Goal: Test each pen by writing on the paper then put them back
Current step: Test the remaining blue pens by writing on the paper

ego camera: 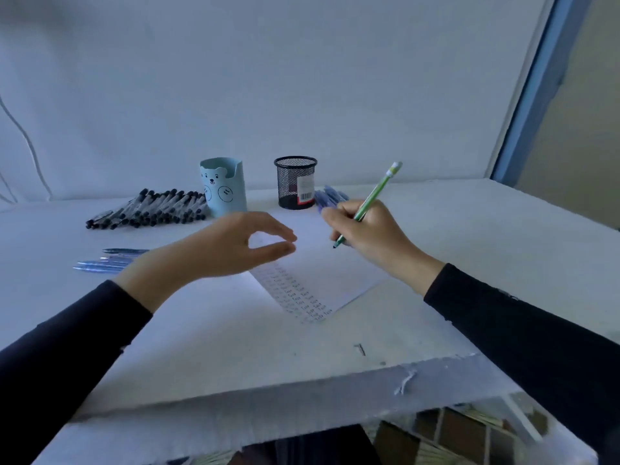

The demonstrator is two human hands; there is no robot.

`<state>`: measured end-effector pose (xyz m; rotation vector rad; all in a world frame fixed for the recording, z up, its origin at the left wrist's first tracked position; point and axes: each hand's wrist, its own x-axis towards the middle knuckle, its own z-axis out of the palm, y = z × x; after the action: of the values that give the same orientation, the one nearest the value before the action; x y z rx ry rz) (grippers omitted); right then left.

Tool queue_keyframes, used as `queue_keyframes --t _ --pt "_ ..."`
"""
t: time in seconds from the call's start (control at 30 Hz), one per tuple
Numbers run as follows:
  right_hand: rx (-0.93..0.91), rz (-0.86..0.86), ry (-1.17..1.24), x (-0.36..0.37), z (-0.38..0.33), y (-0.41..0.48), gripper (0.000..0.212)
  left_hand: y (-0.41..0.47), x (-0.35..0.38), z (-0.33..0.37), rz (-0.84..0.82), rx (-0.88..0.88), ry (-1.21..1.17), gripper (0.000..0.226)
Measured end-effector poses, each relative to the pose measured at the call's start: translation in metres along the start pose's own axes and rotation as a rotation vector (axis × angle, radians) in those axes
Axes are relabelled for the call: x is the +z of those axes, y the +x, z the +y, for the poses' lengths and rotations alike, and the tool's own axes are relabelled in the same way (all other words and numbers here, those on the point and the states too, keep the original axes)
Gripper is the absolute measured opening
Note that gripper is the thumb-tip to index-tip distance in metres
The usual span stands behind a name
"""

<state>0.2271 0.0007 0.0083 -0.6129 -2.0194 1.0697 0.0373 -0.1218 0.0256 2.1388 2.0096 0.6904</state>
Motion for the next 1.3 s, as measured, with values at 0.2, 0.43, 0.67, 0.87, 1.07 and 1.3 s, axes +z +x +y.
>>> queue_keyframes --t 0.2,0.43,0.67,0.87,1.07,1.3 --pt "-0.025 0.286 -0.024 -0.08 -0.008 -0.1 0.044 0.016 0.06 0.108 0.114 0.227 -0.116 0.018" --pt "0.131 0.792 0.001 -0.153 0.031 -0.237 0.035 0.009 0.172 0.234 -0.066 0.537 -0.35 0.014" --pt "0.47 1.028 -0.008 -0.162 0.131 -0.367 0.017 0.016 0.32 0.257 -0.467 0.448 -0.354 0.023" --pt "0.741 0.971 -0.08 -0.079 0.249 -0.428 0.019 0.014 0.439 0.232 -0.749 0.241 -0.248 0.025" --pt "0.942 0.936 -0.285 -0.011 0.327 -0.457 0.018 0.009 0.504 0.208 -0.893 0.183 -0.162 0.025" --pt "1.211 0.846 -0.073 0.039 0.37 -0.482 0.021 0.001 0.538 0.179 -1.018 0.147 -0.144 0.026"
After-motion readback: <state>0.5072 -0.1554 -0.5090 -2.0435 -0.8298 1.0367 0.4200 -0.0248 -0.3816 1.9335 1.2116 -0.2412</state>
